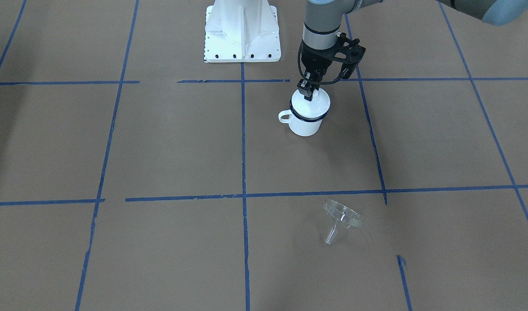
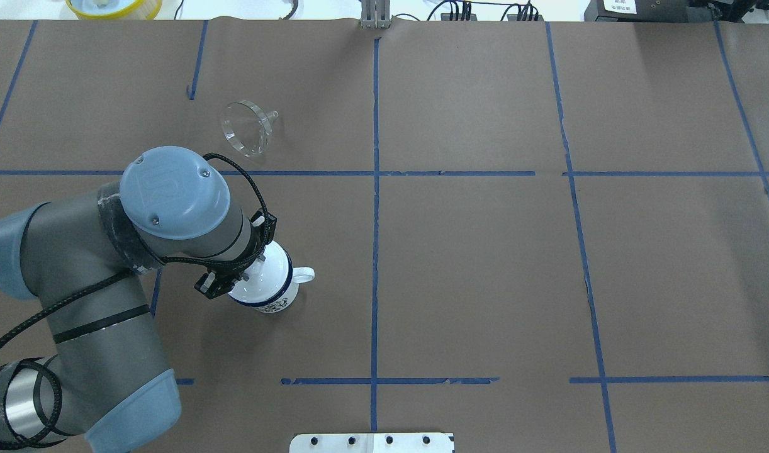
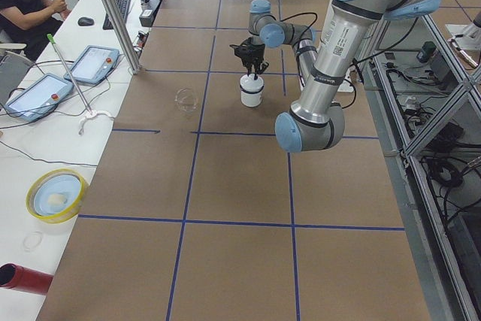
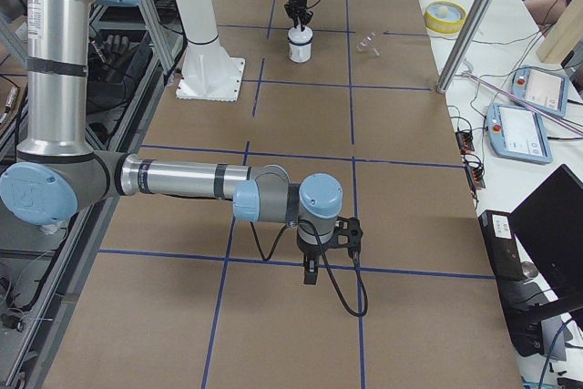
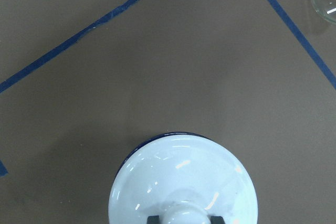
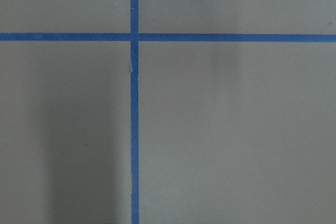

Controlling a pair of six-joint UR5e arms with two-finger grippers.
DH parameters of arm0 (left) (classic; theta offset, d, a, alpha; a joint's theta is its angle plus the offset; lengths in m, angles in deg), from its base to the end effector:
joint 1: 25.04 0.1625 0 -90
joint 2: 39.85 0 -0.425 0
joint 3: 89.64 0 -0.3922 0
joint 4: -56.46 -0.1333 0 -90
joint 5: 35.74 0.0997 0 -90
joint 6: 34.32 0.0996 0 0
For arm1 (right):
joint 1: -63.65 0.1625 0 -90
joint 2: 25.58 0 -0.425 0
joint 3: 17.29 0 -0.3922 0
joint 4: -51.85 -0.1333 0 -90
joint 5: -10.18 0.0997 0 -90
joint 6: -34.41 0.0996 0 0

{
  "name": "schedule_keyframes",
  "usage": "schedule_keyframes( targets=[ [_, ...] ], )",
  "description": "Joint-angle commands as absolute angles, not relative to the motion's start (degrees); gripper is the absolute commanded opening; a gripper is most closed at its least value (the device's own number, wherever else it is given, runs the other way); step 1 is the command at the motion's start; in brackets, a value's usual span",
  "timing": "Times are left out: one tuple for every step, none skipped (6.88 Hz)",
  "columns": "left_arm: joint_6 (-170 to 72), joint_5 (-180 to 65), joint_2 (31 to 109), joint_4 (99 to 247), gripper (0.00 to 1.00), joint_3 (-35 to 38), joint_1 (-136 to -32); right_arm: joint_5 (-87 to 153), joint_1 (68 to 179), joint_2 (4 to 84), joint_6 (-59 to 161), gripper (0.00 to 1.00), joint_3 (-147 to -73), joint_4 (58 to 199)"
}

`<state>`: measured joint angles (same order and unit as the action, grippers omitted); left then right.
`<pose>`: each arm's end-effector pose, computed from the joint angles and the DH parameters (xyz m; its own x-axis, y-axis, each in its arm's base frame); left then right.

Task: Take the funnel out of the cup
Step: 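Release the saucer on the mug with the left gripper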

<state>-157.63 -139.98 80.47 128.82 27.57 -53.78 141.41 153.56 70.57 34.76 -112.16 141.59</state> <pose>0.4418 -0.3664 0.2086 0.3822 -0.8167 -0.4323 0.6434 0.5710 -0.5099 0.0670 -0.4450 0.6705 0.7521 0.0167 0.6589 -0.0030 0.9998 -0.0218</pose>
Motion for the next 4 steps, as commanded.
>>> schedule_keyframes(
  targets=[
    [-157.6,-140.0,80.4,129.7,0.00,27.3,-53.8,141.4,153.6,70.6,34.8,1.00,-112.1,141.6],
    [-157.6,-140.1,80.5,130.1,0.00,26.6,-53.8,141.4,153.6,70.6,34.8,1.00,-112.1,141.6],
    [-157.6,-140.1,80.5,130.2,0.00,26.5,-53.8,141.4,153.6,70.6,34.8,1.00,-112.1,141.6],
    [-157.6,-140.2,80.4,130.1,0.00,26.6,-53.8,141.4,153.6,70.6,34.8,1.00,-112.1,141.6]
  ],
)
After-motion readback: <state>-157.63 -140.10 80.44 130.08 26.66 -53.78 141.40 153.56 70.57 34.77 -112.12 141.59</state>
